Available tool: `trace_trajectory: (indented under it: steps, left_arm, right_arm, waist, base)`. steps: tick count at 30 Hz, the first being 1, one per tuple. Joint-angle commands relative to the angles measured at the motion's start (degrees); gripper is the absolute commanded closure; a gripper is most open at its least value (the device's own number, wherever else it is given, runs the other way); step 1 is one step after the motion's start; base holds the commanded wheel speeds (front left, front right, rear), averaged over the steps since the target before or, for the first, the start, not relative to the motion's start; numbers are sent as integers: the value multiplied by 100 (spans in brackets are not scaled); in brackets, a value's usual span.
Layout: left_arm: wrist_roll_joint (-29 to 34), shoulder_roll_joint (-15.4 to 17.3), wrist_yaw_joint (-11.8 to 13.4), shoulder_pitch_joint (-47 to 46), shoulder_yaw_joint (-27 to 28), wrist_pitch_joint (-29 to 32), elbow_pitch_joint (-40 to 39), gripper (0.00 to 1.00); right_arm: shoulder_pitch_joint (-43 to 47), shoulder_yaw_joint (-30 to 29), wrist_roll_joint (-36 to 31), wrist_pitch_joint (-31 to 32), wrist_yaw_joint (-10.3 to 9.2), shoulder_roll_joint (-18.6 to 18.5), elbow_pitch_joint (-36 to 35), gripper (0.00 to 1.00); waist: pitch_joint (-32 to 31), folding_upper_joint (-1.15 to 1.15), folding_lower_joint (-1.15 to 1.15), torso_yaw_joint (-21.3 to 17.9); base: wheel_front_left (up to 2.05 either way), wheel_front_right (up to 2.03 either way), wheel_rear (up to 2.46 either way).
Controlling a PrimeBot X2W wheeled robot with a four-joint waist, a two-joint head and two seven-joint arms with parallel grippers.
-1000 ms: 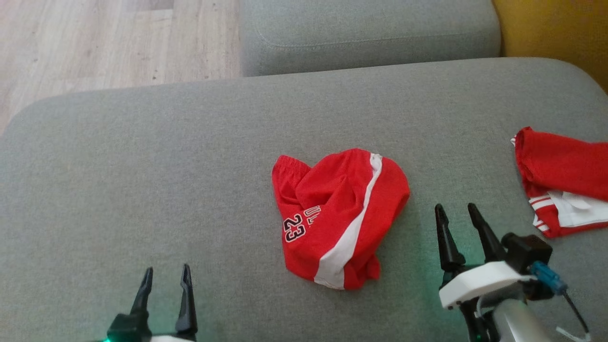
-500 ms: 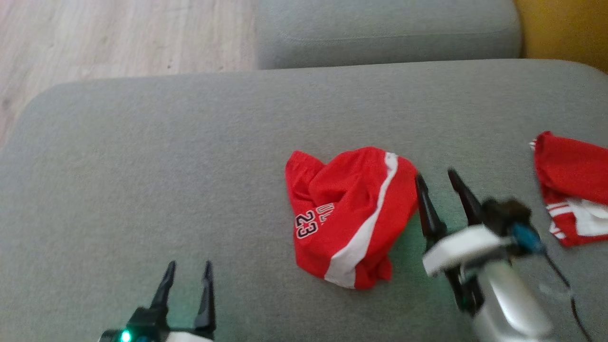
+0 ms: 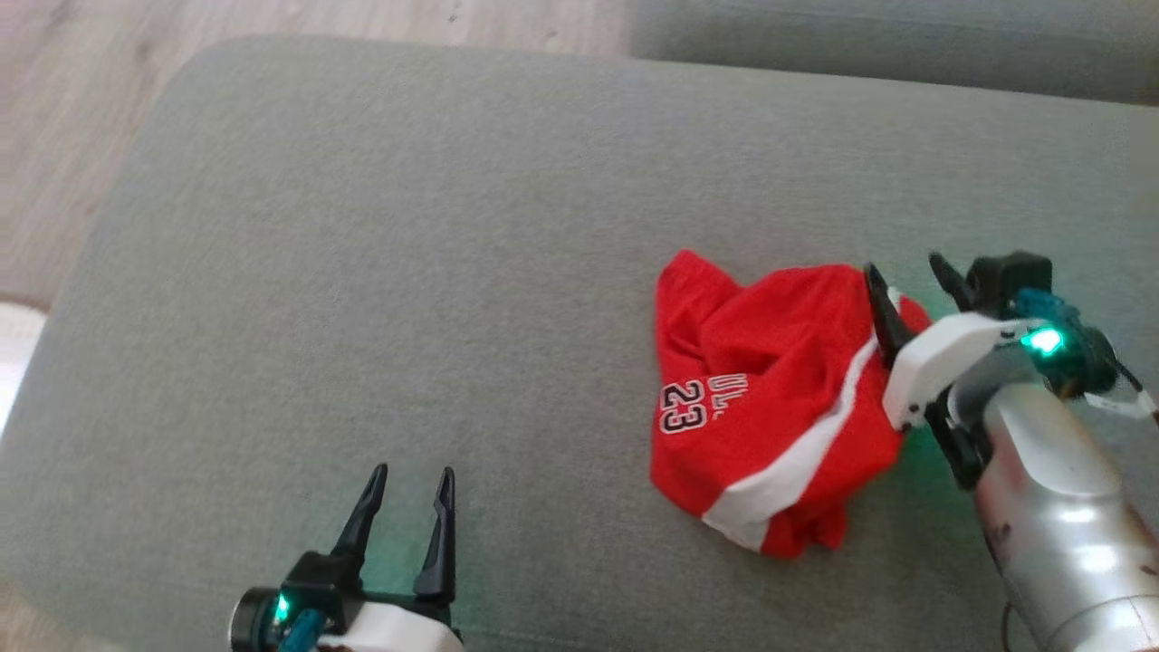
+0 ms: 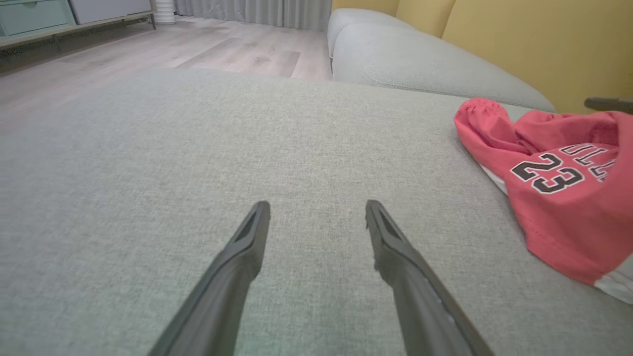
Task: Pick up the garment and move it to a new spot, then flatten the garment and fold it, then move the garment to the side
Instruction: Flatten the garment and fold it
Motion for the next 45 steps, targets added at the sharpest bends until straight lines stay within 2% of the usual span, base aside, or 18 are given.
trace_trajectory:
  steps: [1, 6, 7, 9, 10, 15, 20, 23, 28, 33, 36, 38, 42, 45]
  left_arm:
    - [-74, -6, 38, -265, 124, -29, -146, 0]
    - [-85, -6, 61, -277, 83, -29, -152, 0]
    - [-76, -6, 61, -290, 79, -29, -150, 0]
    - [-58, -6, 52, -313, 69, -29, -146, 0]
    - [-49, -6, 47, -323, 64, -29, -144, 0]
    - [-35, -6, 45, -352, 70, -29, -133, 0]
    - [-13, -6, 23, -303, 114, -29, -124, 0]
    - [-14, -6, 22, -234, 125, -29, -119, 0]
    - [-50, -6, 4, -104, 97, -29, -96, 0]
    - [-115, -6, 9, 13, 6, -29, -47, 0]
    - [-130, -6, -3, 90, -61, -29, 3, 0]
    - [-115, -6, -20, 130, -110, -29, 54, 0]
    - [-94, -6, -22, 188, -118, -29, 92, 0]
    - [-73, -6, -5, 212, -60, -29, 115, 0]
  right_arm:
    - [-78, 129, -17, 20, -4, -26, -12, 0]
    - [14, 271, 115, 39, -4, -12, 395, 0]
    - [20, 323, 148, 45, -4, 8, 443, 8]
    - [21, 416, 204, 23, -4, 24, 517, 79]
    - [24, 463, 226, -2, -4, 25, 545, 100]
    - [16, 569, 330, -149, -4, -5, 628, 100]
    - [-158, 478, 429, -629, -4, -76, 414, 100]
    - [-319, 387, 516, -746, -4, 24, -80, 100]
    - [-582, 441, 803, -761, -4, 419, -1553, 100]
    - [-962, 1019, 1351, -763, -4, 676, -2287, 100]
    - [-1245, 1478, 2002, -763, -4, 696, -2564, 100]
    - [-1418, 1560, 2390, -763, -4, 697, -2758, 100]
    - [-1644, 1052, 2758, -764, -4, 699, -2977, 100]
    - [-1650, 410, 2527, -764, -4, 699, -2825, 100]
  waist:
    - [160, 0, -1, 188]
    - [199, 0, -1, 223]
    - [204, 0, -1, 208]
    - [195, 0, -1, 168]
    - [183, 0, -1, 147]
    - [113, 0, -1, 57]
    - [-28, 0, -1, -57]
    - [-163, 0, -1, -94]
    - [-443, 0, -1, -42]
    - [-712, 0, -1, 201]
    - [-818, 0, -1, 409]
    - [-856, 0, -1, 542]
    - [-836, 0, -1, 612]
    - [-801, 0, -1, 464]
  base:
    - [0, 0, 0]
    - [0, 0, 0]
    - [0, 0, 0]
    - [0, 0, 0]
    - [0, 0, 0]
    - [0, 0, 0]
    - [0, 0, 0]
    - [0, 0, 0]
    - [0, 0, 0]
    - [0, 0, 0]
    - [0, 0, 0]
    - [0, 0, 0]
    - [0, 0, 0]
    - [0, 0, 0]
